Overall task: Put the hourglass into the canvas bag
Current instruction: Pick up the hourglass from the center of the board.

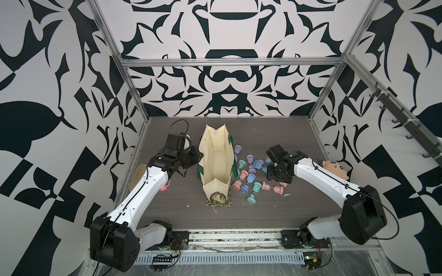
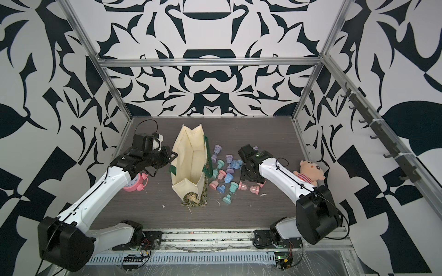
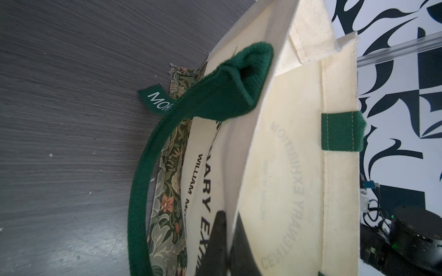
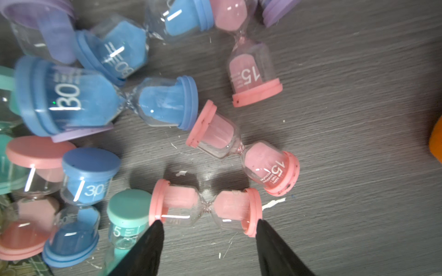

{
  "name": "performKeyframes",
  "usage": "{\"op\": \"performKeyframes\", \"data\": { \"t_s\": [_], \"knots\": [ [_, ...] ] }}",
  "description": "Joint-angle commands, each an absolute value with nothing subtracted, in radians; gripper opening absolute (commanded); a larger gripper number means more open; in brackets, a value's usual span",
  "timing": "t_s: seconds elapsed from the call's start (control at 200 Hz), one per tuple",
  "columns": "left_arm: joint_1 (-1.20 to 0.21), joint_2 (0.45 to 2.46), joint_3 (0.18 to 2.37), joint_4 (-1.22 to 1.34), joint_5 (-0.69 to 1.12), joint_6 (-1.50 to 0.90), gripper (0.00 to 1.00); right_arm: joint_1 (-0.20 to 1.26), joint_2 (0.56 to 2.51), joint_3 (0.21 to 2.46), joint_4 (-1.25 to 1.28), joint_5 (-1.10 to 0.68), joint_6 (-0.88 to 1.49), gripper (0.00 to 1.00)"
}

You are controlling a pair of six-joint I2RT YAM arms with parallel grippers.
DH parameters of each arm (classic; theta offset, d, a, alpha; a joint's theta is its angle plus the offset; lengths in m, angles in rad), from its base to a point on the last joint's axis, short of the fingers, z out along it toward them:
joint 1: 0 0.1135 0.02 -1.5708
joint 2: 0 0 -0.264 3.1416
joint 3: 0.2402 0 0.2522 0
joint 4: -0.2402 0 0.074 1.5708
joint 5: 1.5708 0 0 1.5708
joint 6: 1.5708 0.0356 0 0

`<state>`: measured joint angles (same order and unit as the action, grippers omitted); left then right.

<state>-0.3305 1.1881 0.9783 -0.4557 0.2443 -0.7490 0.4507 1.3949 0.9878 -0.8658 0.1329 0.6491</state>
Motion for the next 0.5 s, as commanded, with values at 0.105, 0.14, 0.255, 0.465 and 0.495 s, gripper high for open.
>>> {"op": "performKeyframes", "data": {
  "t_s": [0.105, 0.14, 0.255, 0.465, 0.495],
  "knots": [
    [-0.331, 1.151, 0.925, -0.401, 0.228, -0.791, 0.00, 0.437, 1.414, 1.013, -0.800, 0.056, 0.623, 0.69],
    [-0.331, 1.153, 0.921, -0.396, 0.231, -0.792, 0.00, 0.438, 1.431, 1.019, -0.782, 0.032, 0.630, 0.68],
    [-0.331, 1.158, 0.911, -0.381, 0.246, -0.792, 0.00, 0.473, 1.476, 1.085, -0.746, 0.023, 0.647, 0.68],
    [-0.331, 1.170, 0.925, -0.382, 0.264, -0.792, 0.11, 0.521, 1.566, 1.256, -0.774, 0.099, 0.675, 0.69],
    [-0.331, 1.171, 0.928, -0.384, 0.267, -0.792, 0.13, 0.525, 1.576, 1.275, -0.765, 0.093, 0.676, 0.68]
  ]
}}
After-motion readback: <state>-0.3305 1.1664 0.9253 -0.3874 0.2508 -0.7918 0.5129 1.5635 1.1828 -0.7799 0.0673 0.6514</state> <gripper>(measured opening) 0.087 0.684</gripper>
